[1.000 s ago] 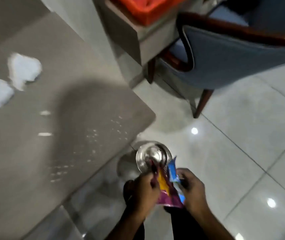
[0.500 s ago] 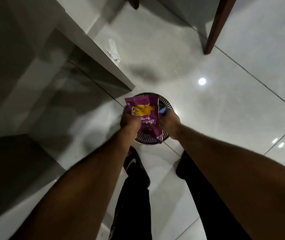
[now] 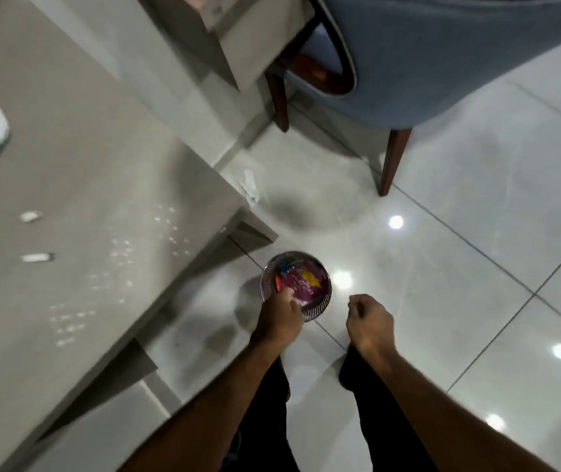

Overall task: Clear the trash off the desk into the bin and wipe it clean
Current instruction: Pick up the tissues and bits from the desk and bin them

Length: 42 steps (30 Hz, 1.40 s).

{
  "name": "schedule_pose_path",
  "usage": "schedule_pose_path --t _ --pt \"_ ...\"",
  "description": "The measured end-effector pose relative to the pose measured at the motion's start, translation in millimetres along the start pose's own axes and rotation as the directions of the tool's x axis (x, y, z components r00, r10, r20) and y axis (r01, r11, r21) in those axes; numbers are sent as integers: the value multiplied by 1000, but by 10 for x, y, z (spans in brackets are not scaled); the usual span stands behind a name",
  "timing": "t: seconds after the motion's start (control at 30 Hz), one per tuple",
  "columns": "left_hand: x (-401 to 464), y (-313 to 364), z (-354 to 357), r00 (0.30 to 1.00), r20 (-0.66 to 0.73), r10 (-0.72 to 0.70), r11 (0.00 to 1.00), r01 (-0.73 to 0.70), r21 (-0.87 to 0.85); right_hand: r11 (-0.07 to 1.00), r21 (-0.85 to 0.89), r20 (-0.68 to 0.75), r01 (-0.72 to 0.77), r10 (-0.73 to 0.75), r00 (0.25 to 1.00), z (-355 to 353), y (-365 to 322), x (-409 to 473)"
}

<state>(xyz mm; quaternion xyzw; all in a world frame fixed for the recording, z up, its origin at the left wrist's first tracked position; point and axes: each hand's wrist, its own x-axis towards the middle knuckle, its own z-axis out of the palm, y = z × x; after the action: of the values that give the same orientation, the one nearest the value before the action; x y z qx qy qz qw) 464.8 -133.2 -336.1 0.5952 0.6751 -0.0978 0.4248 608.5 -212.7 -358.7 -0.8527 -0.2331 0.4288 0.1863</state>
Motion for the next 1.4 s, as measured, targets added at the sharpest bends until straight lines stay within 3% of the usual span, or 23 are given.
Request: schedule_pose_path --t 0.13,0.23,0.33,0.43,0.5,0.57,0.67,0.73,0.77,0.87,0.93,0.97,1.03,1.1,1.17,1.27,1.3,1.4 --pt "-720 471 -556 947 -127 296 955 -295 27 981 127 -130 148 -132 983 -481 -611 -486" --pt "-1136 778 -1252 793 -396 463 873 -486 48 907 212 -305 364 -293 906 -732 -1504 -866" --pt "-1383 948 -2060 657 -667 352 819 -561 -120 765 271 -392 583 -466 793 -856 -2503 -1208" --pt "-1366 773 -2963 524 -825 209 829 -543 -135 654 177 -317 736 -670 672 -780 -3439 -1461" --pt "-1193 429 -3526 531 -824 197 909 -413 -48 608 42 -176 793 -777 605 -572 -3969 -1540" --pt "-931 -25 -4009 585 -773 247 969 -173 178 545 -119 23 830 -834 551 -245 -4425 -1557" --pt "-555 -688 -4484 801 -572 177 917 77 392 415 -331 320 847 -795 515 349 -4909 -1536" --pt "-343 -1057 -4649 917 -363 164 856 51 515 344 -428 430 836 -736 523 761 -5129 -1504" --pt "-279 -1174 -4675 933 -298 203 819 6 574 297 -474 474 829 -708 524 937 -5186 -1469" --pt "-169 -1340 -4692 860 -328 392 773 -114 624 53 -588 588 807 -657 472 1332 -5235 -1381" --pt "-180 -1298 -4713 854 -371 365 833 -122 540 -95 -641 609 761 -666 431 1443 -5211 -1366" --pt "-205 -1265 -4713 860 -398 319 881 -114 460 -109 -649 601 753 -680 420 1454 -5204 -1373" --pt "-326 -1162 -4668 864 -458 207 976 -148 162 26 -596 551 802 -713 433 1372 -5164 -1403" --pt "-516 -1005 -4555 836 -536 121 969 -216 -117 345 -393 434 852 -747 503 1157 -5014 -1416" --pt "-718 -783 -4336 755 -645 117 943 -287 -166 538 -170 228 826 -794 564 782 -4701 -1456" --pt "-1091 -366 -3720 667 -727 161 878 -433 -204 684 126 -92 718 -713 695 188 -3838 -1569" --pt "-1201 -222 -3449 669 -712 212 841 -496 -216 737 182 -165 651 -630 759 14 -3485 -1590" --pt "-1456 185 -2550 793 -496 354 767 -549 -332 846 349 -255 404 -329 909 -369 -2505 -1546"
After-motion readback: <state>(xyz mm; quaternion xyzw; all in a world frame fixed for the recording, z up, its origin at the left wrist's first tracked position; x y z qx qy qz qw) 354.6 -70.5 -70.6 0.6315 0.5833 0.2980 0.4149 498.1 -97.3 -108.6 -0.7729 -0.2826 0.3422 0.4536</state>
